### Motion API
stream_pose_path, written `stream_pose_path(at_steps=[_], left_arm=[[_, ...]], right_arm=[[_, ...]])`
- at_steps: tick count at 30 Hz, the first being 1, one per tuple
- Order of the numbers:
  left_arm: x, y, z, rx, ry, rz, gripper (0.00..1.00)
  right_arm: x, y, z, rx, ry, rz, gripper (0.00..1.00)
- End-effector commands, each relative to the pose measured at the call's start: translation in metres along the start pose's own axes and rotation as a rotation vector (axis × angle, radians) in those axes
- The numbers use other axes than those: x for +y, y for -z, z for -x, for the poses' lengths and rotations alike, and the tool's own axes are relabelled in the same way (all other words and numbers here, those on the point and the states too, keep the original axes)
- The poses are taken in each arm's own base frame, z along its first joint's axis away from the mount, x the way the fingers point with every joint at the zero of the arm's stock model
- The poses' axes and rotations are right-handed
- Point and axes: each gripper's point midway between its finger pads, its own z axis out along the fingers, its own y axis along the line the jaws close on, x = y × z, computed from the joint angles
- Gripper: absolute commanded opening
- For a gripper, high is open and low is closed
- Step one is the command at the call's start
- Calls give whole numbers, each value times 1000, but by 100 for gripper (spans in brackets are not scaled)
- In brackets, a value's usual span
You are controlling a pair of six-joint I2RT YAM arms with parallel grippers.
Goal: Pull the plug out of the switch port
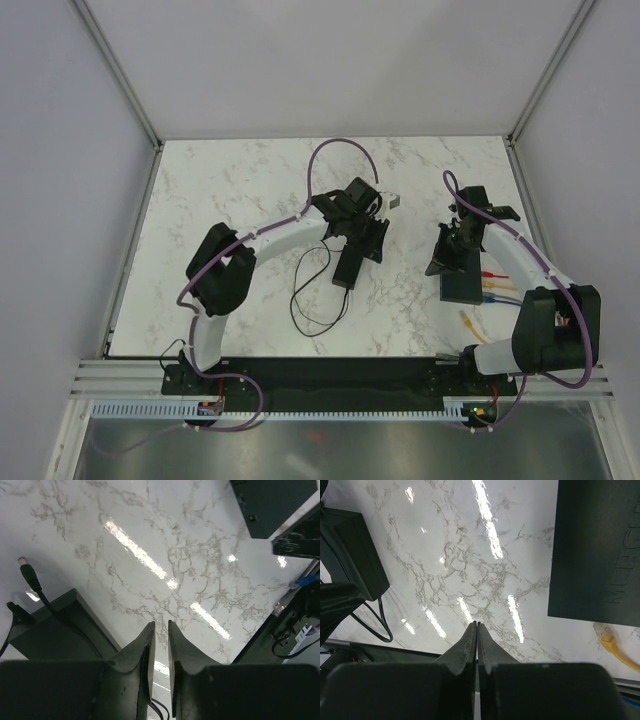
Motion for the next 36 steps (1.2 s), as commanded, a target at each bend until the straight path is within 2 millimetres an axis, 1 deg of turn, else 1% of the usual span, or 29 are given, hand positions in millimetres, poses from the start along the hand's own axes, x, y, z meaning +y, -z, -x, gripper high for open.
stream_pose_path(at_steps=[1, 2, 6, 9, 13, 16, 17, 21, 22, 23, 25, 26, 27, 28, 29, 31, 34, 36], left_arm=[[1, -16, -13, 64, 124, -30, 22], [8, -21, -17, 75, 129, 0, 22], [30, -31, -32, 106, 106, 82, 23], [43, -39, -46, 145, 93, 121, 24], [56, -41, -56, 172, 128, 143, 25], [68, -36, -58, 171, 165, 163, 25], [77, -34, -57, 165, 180, 177, 25], [101, -23, -59, 165, 225, 203, 25], [108, -21, -62, 169, 237, 212, 25], [120, -13, -58, 152, 257, 230, 25], [133, -7, -62, 152, 277, 246, 26], [143, -2, -60, 144, 293, 257, 26], [148, 1, -59, 138, 297, 259, 26], [158, 8, -53, 120, 286, 263, 26], [158, 8, -53, 122, 286, 265, 26], [158, 10, -46, 108, 273, 258, 26], [148, 12, -36, 92, 274, 207, 27], [135, 12, -31, 85, 293, 153, 29]], right_arm=[[2, 8, 4, -31, 24, 0, 6], [2, 8, 3, -33, 24, -4, 6], [-1, 9, 0, -34, 23, -11, 7], [-1, 10, -1, -34, 24, -15, 7], [-3, 13, 0, -48, 26, -24, 7], [-6, 12, -2, -47, 28, -31, 8], [-6, 12, -3, -44, 26, -32, 8], [-5, 13, 0, -50, 30, -31, 8], [-5, 13, 1, -54, 33, -31, 8], [-4, 14, 1, -54, 33, -29, 8], [-5, 14, 2, -55, 35, -31, 8], [-5, 13, 1, -53, 36, -31, 8], [-5, 13, 1, -54, 36, -33, 8], [-6, 12, 1, -50, 36, -37, 8], [-6, 12, 1, -50, 36, -37, 8], [-7, 11, 0, -44, 35, -43, 8], [-7, 10, 2, -44, 35, -46, 8], [-7, 11, 4, -48, 40, -49, 9]])
